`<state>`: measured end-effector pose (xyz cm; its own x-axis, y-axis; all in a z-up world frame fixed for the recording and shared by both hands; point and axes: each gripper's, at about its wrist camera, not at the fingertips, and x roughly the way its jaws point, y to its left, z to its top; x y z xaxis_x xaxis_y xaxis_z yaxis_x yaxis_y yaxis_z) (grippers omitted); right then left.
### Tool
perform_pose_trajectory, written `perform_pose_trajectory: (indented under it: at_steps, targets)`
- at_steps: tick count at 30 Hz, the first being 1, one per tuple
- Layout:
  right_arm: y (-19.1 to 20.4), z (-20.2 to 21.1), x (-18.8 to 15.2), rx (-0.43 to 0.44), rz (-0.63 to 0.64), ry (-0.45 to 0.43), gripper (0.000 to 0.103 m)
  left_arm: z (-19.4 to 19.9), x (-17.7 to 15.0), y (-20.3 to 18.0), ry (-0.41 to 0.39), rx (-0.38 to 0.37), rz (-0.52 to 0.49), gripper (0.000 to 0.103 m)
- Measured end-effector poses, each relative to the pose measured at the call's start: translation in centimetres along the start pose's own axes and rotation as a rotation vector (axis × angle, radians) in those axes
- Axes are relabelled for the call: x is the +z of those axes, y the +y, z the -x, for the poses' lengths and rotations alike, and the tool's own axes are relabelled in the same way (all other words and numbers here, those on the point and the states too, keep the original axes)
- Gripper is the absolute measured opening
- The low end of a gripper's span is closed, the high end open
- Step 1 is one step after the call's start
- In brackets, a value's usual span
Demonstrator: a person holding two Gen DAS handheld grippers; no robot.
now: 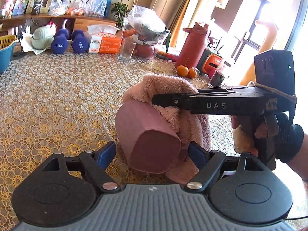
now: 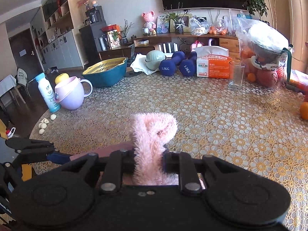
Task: Clean container
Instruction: 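Wipe the towel across the cup body with the right gripper while the left gripper turns the cup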
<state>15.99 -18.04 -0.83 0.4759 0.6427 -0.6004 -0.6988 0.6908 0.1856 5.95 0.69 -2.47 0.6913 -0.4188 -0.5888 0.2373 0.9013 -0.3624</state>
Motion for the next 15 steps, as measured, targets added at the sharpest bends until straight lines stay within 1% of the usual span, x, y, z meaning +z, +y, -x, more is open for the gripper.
perform_pose_trajectory:
  at_steps: [2, 4, 7, 8, 10, 11, 13, 15]
  targets:
    - [0.1, 0.1, -0.2, 0.001, -0.01, -0.006, 0.019, -0.4, 0.2, 0.3, 0.02, -0.023, 0.065, 0.082]
    - [0.4, 0.2, -0.4, -0.017, 0.002, -0.015, 0.019, -0.8, 0.3, 0.6, 0.031, -0.041, 0.118, 0.082]
    - [0.2, 0.6, -0.9, -0.031, -0.016, -0.027, 0.019, -1.1, 0.4, 0.9, 0.037, -0.023, 0.154, 0.081]
    - [0.1, 0.8, -1.1, -0.033, -0.026, -0.028, 0.019, -1.3, 0.5, 0.9, 0.037, -0.007, 0.155, 0.08]
    - [-0.2, 1.1, -1.4, -0.042, -0.038, -0.027, 0.019, -1.3, 0.7, 0.7, 0.038, 0.012, 0.138, 0.069]
    - [-0.3, 1.3, -1.6, -0.043, -0.042, -0.024, 0.019, -1.4, 0.7, 0.5, 0.041, 0.026, 0.122, 0.066]
    - [-0.4, 1.8, -2.2, -0.038, -0.048, -0.014, 0.019, -1.3, 0.7, 0.0, 0.041, 0.049, 0.075, 0.066]
    - [-0.1, 2.3, -2.6, -0.066, 0.0, 0.006, 0.018, -1.2, 0.5, -0.7, 0.037, 0.082, 0.021, 0.065]
